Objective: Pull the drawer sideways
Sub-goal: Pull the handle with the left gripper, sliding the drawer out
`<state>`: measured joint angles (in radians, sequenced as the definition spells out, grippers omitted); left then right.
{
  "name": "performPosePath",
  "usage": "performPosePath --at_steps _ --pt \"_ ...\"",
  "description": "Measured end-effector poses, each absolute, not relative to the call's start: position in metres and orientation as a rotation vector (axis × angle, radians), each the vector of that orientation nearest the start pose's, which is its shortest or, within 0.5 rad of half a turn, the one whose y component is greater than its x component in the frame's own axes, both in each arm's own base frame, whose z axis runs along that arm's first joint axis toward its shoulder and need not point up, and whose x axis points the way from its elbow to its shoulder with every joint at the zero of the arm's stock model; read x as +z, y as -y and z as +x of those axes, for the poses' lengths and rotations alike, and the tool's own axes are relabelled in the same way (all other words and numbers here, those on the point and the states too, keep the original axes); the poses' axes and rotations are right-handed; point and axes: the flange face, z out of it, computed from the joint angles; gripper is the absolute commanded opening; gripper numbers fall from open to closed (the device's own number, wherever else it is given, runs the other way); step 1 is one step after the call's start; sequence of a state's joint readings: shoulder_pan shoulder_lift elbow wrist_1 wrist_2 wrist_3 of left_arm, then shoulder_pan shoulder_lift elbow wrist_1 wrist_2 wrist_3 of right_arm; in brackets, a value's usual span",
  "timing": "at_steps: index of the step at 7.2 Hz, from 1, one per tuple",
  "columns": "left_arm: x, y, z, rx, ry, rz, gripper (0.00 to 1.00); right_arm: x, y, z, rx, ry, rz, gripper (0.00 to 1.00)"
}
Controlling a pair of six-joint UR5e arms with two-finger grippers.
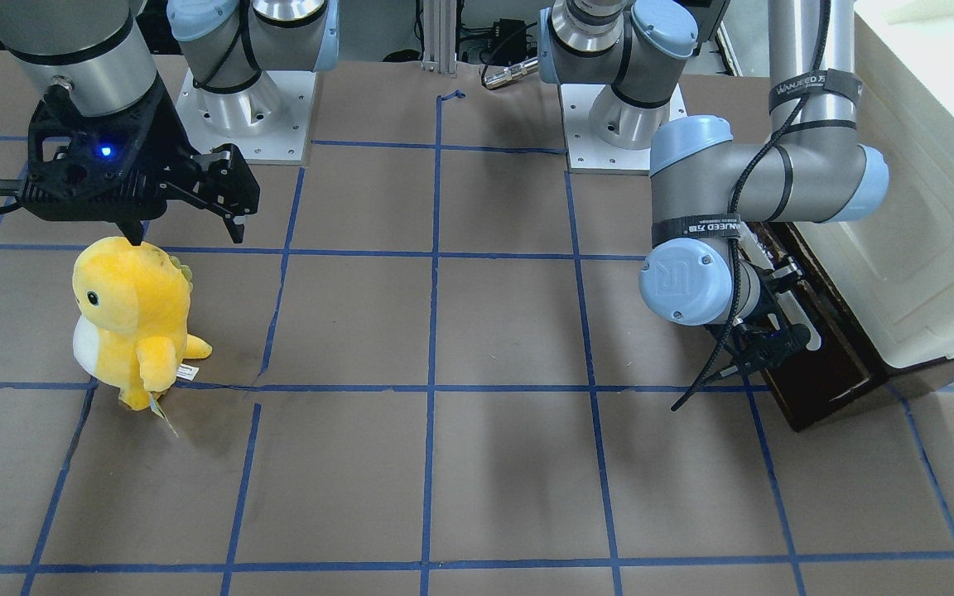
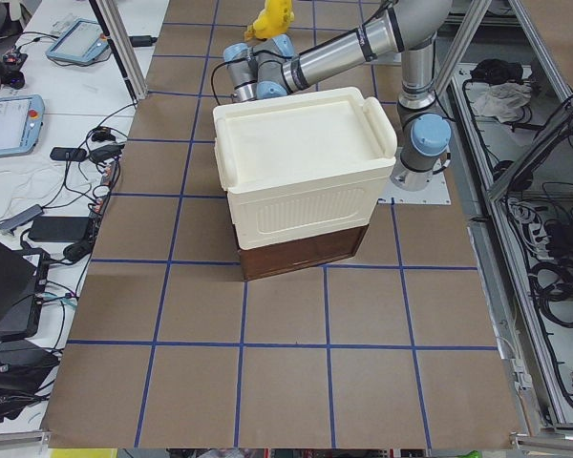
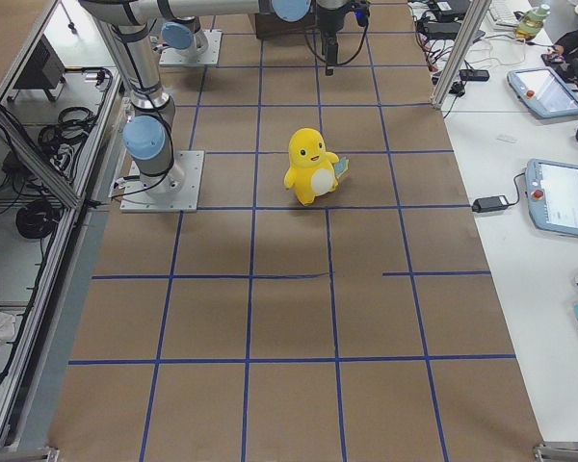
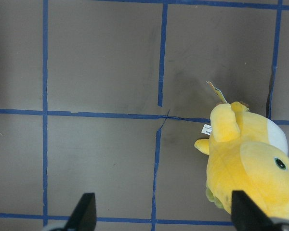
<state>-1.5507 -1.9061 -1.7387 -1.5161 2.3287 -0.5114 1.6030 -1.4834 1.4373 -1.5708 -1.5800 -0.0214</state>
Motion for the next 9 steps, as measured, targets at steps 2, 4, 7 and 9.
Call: performPosePath --at_steps 2,4,7,9 --pt "0.2642 0.5425 -0.0564 0.294 -2.261 -0.399 0.0 0.509 0.5285 0.1495 -0.073 -3.149 -0.085 1.0" --pt "0.2635 0.5422 -0.0563 0.303 -2.258 -0.393 0.0 0.509 0.5285 0.1494 -0.072 -3.149 -0.085 1.0" --pt "0.2596 0.5425 -0.0564 0.314 -2.254 -0.391 0.0 0.509 0.5285 0.1495 -0.073 -3.149 -0.084 1.0" --pt "0.257 0.5434 -0.0598 0.311 -2.25 -0.398 0.0 0.509 0.5285 0.1495 -0.073 -3.149 -0.084 1.0"
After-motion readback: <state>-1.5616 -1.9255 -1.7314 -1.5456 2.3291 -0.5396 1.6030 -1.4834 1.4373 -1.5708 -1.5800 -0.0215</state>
